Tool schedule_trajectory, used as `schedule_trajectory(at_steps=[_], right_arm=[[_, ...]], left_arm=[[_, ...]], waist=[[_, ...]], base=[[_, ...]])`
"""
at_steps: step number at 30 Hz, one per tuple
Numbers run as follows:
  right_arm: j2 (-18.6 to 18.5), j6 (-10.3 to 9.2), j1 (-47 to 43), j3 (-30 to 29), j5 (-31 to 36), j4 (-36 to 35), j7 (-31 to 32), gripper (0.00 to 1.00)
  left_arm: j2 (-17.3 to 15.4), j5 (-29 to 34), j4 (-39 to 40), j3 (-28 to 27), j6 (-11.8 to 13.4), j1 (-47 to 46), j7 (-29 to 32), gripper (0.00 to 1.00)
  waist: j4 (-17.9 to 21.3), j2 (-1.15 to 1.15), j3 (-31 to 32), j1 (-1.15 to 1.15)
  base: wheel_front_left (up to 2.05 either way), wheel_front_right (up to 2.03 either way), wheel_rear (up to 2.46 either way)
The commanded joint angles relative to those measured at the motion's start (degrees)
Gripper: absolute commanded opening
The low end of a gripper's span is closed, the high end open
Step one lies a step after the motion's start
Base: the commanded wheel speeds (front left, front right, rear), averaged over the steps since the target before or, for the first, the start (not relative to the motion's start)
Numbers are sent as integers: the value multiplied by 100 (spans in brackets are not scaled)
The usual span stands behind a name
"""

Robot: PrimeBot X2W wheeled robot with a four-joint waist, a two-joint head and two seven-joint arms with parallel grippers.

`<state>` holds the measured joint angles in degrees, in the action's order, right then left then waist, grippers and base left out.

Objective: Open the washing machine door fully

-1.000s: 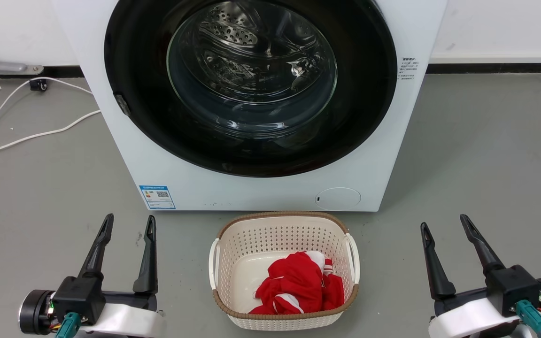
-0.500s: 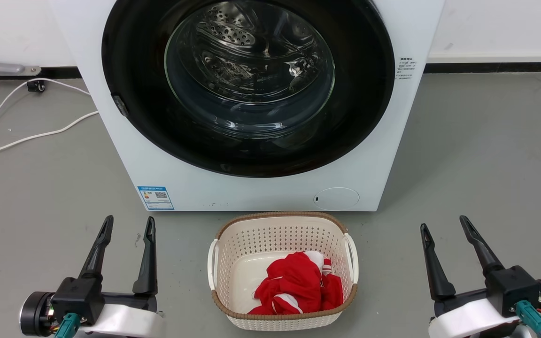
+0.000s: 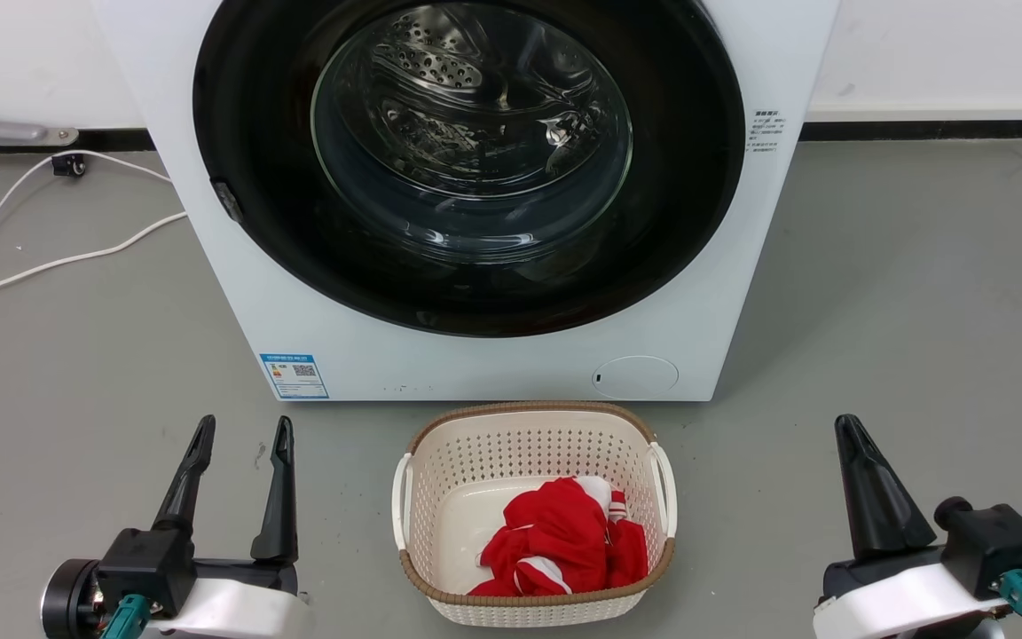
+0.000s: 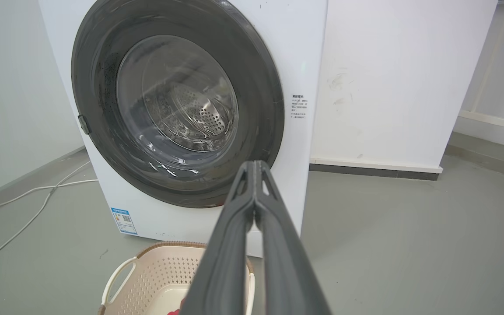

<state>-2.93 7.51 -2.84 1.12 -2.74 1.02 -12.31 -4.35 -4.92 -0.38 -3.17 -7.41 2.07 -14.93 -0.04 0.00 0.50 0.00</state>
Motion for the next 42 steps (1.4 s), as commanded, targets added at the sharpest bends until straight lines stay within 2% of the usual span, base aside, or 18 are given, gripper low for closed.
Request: schedule_trajectory(at_steps=[1,3,5,11,15,18,21,24,29,35,42], right_arm=[[9,-4,-42,-17,-142,19,-38,0],[9,-4,-5,-59,-442,38,-58,0],[9,-4,32,-73,-1067,96,-93,0],[9,-3,260,230,-4327,327,-244,0],[9,-3,520,307,-6182,341,-278,0],[10,-3,809,260,-7172,323,-285,0],[8,-3,1170,183,-7875,347,-281,0],[2,-2,1626,63,-8308,523,-116,0],[-180,-2,2338,-3,-8462,994,228,0],[-468,-2,3616,40,-8478,1850,730,0],[-746,-2,5290,271,-8170,2957,1342,0]], left_arm=[[24,-45,-29,-17,-10,30,-41,100],[25,-80,-40,-20,-5,16,-37,100],[24,-90,-47,-27,-6,11,-37,100],[14,-85,-56,-45,-6,20,-37,100],[19,-88,-53,-82,-6,13,-36,100],[20,-95,-32,-127,-6,-17,-36,100],[16,-109,-4,-163,-7,-99,-36,100],[-25,-86,17,-174,-7,-173,-35,100],[-56,-130,64,-203,-7,-322,-30,100],[-119,-213,112,-184,-6,-638,-30,100],[-209,-295,154,-183,-6,-1013,-30,100]], waist=[[6,0,-1,0],[15,0,-5,0],[24,0,-7,0],[52,0,-14,0],[86,0,-48,0],[122,0,-113,0],[143,0,-217,0],[163,0,-359,0],[172,0,-592,0],[94,0,-1013,0],[34,0,-1488,0]], base=[[0,0,0],[0,0,0],[0,0,0],[0,0,0],[0,0,0],[0,0,0],[0,0,0],[0,0,0],[0,0,0],[0,0,0],[0,0,0]])
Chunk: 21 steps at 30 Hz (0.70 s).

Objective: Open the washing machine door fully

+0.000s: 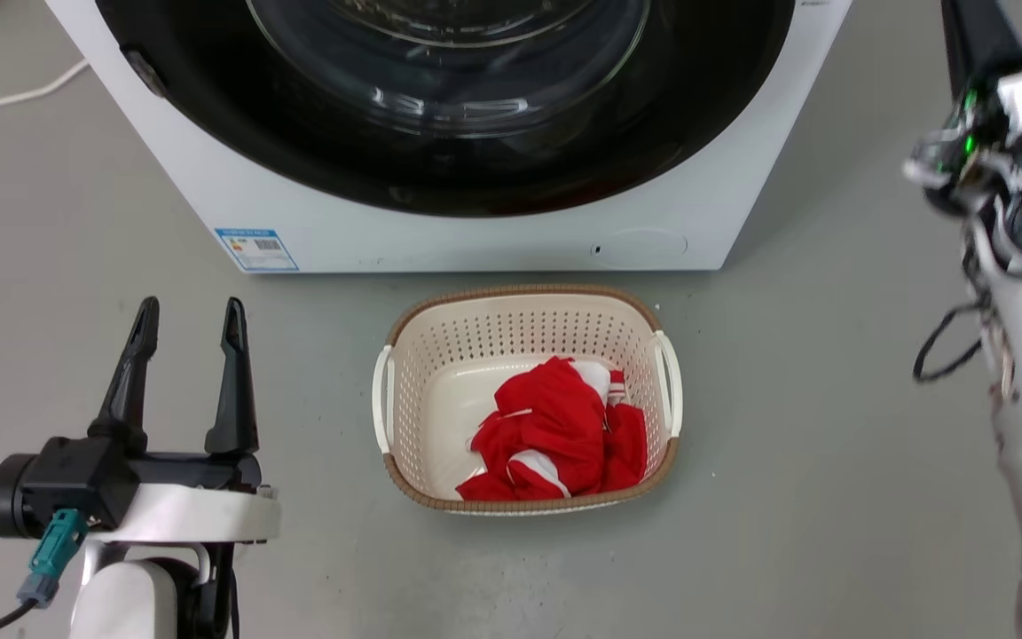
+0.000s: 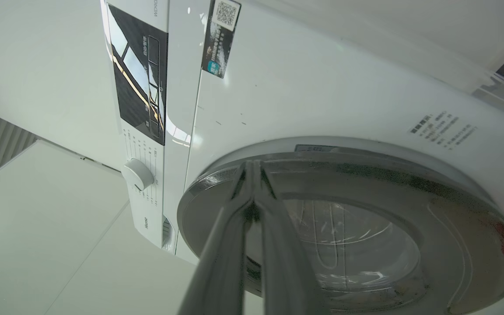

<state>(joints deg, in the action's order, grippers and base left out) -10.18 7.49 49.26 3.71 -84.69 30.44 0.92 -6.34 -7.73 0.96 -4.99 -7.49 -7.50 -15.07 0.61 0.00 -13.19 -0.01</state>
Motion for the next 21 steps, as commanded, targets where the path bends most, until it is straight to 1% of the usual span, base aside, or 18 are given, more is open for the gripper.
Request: schedule_trajectory(at_steps=[1,6,12,15,21], right_arm=[[-43,0,351,66,78,199,145,0],[-140,0,1688,311,505,1182,677,0],[-54,-1,3024,621,1103,2377,1368,0],[-6,0,3504,726,1374,2901,1571,0],[140,0,4163,873,1803,3809,1753,0]], left_arm=[[-21,-26,34,-1,2,-101,-15,100],[-40,-68,72,18,2,-283,-15,100],[-98,-108,120,58,1,-459,-15,100],[-106,-118,139,71,1,-494,-15,100],[-112,-142,194,61,1,-575,-15,100]], waist=[[-36,0,-196,1],[-77,0,-452,1],[-133,0,-670,1],[-166,0,-736,1],[-205,0,-891,1]], base=[[0,0,0],[0,0,0],[0,0,0],[0,0,0],[0,0,0]])
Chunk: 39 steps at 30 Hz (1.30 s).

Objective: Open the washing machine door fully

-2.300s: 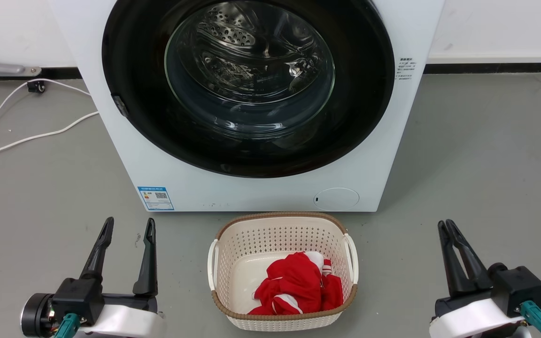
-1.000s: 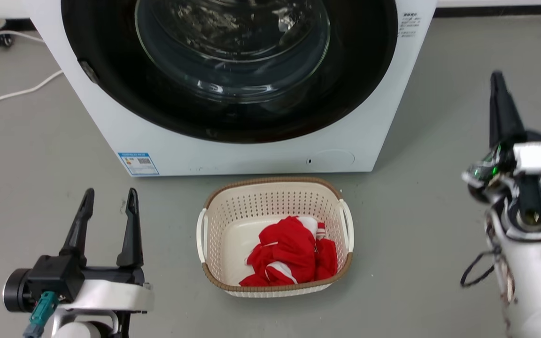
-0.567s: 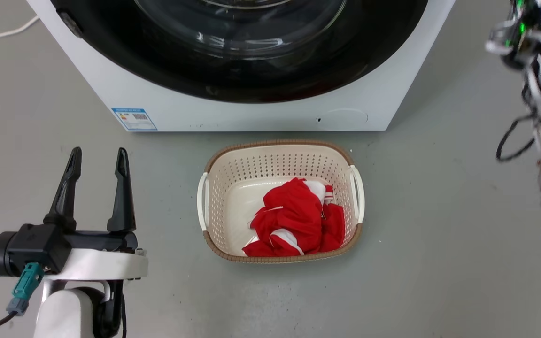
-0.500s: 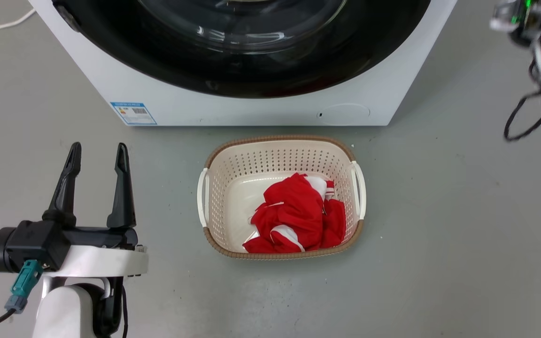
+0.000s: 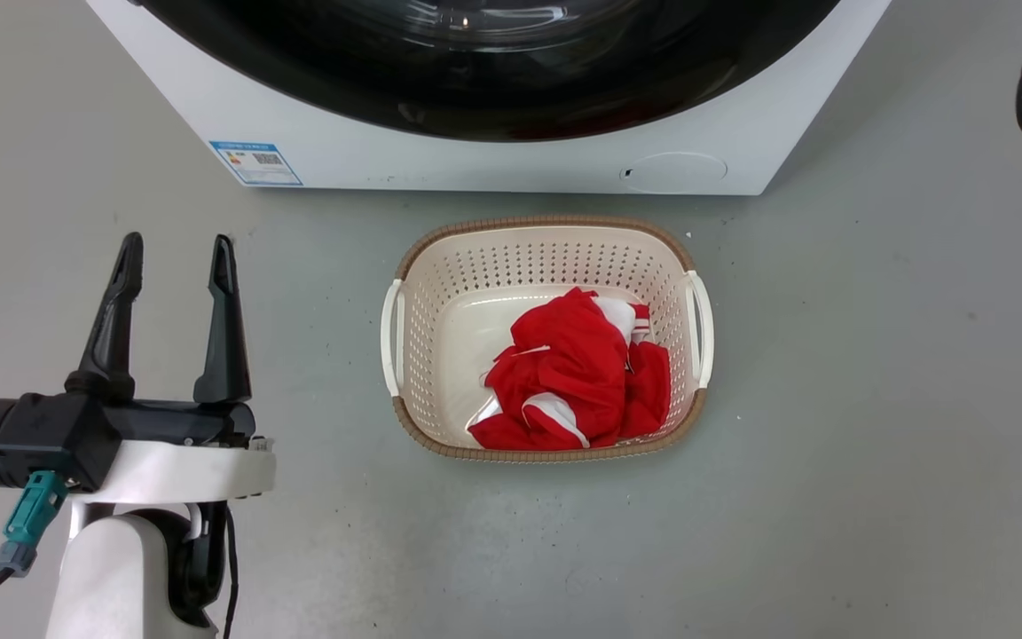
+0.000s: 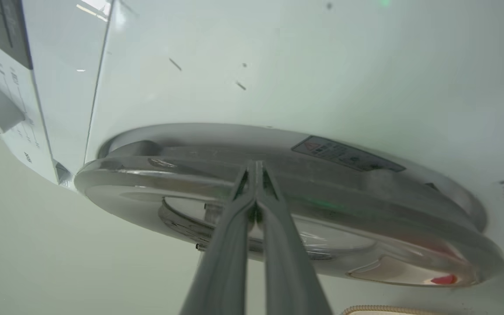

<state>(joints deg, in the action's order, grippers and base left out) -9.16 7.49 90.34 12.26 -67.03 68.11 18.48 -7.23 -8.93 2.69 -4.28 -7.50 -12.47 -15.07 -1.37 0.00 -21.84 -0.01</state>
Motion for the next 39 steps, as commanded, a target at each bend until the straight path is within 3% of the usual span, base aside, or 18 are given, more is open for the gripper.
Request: schedule_trajectory(at_steps=[1,9,39], right_arm=[[53,-1,167,41,93,158,18,0],[163,0,429,-24,303,556,44,0],[351,0,425,-1137,139,574,1766,0]], left_arm=[[-22,-27,31,-9,2,-82,-15,100],[-20,-37,22,18,2,-167,-15,100],[88,31,-108,104,2,-69,-15,100]], waist=[[-13,0,-59,1],[-76,0,-191,1],[-105,0,-32,1]], base=[[0,0,0],[0,0,0],[0,0,0]])
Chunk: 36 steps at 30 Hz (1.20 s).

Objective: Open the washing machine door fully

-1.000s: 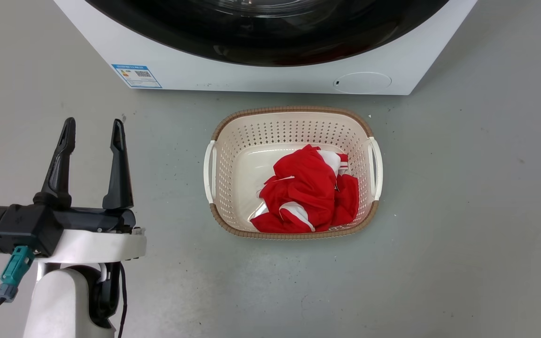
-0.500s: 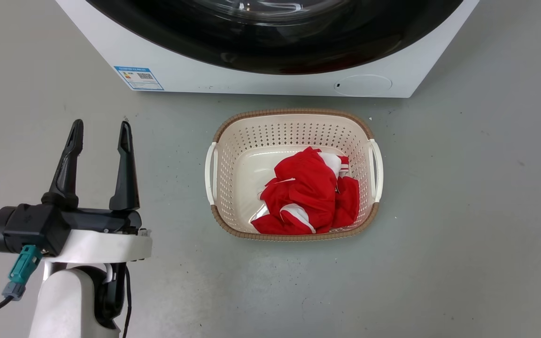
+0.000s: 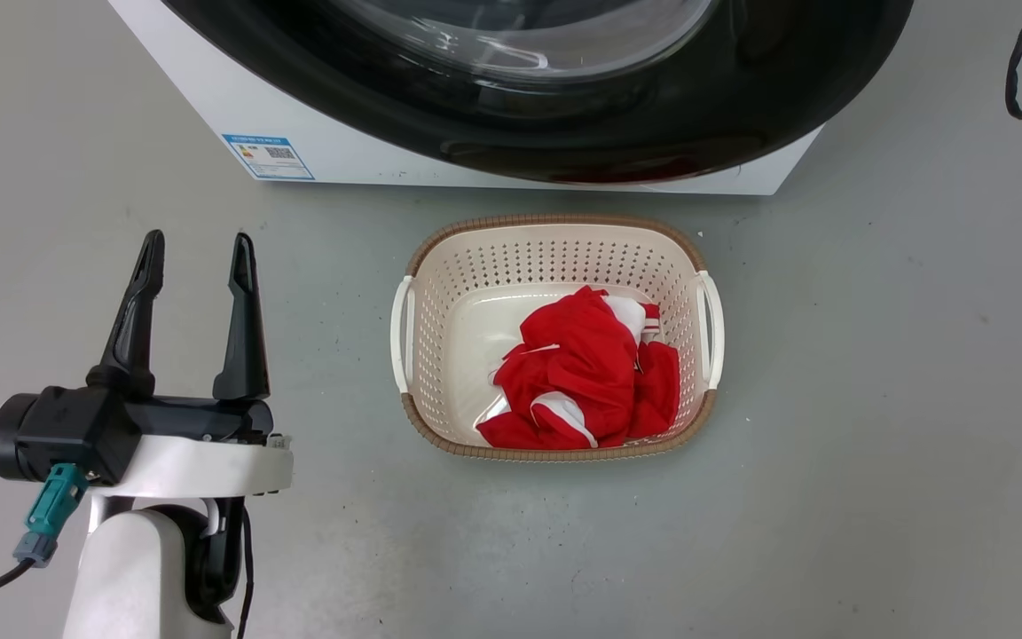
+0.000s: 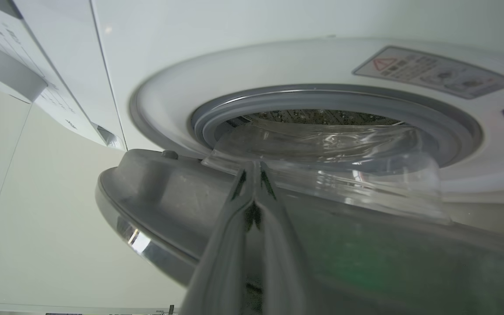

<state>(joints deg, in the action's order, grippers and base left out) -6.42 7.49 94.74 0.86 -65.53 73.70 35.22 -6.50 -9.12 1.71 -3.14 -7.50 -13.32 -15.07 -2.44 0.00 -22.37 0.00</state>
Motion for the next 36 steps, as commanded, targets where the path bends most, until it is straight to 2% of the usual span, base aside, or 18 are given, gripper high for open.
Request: schedule_trajectory(at_steps=[1,16,24,36], right_arm=[[81,0,-41,-12,-24,15,178,0],[89,-1,-772,-60,-223,-145,1455,0],[215,0,-1594,72,-386,-731,2350,0],[357,0,-2998,212,-810,-1864,3301,0]], left_arm=[[22,48,-18,-12,2,20,-15,100],[72,230,-144,-5,2,292,-15,100],[131,313,-209,24,2,540,-15,100],[109,410,-264,94,2,955,-15,100]], waist=[[2,0,38,0],[-7,0,643,0],[-10,0,1078,0],[-84,0,1595,0]], base=[[0,0,0],[0,0,0],[0,0,0],[0,0,0]])
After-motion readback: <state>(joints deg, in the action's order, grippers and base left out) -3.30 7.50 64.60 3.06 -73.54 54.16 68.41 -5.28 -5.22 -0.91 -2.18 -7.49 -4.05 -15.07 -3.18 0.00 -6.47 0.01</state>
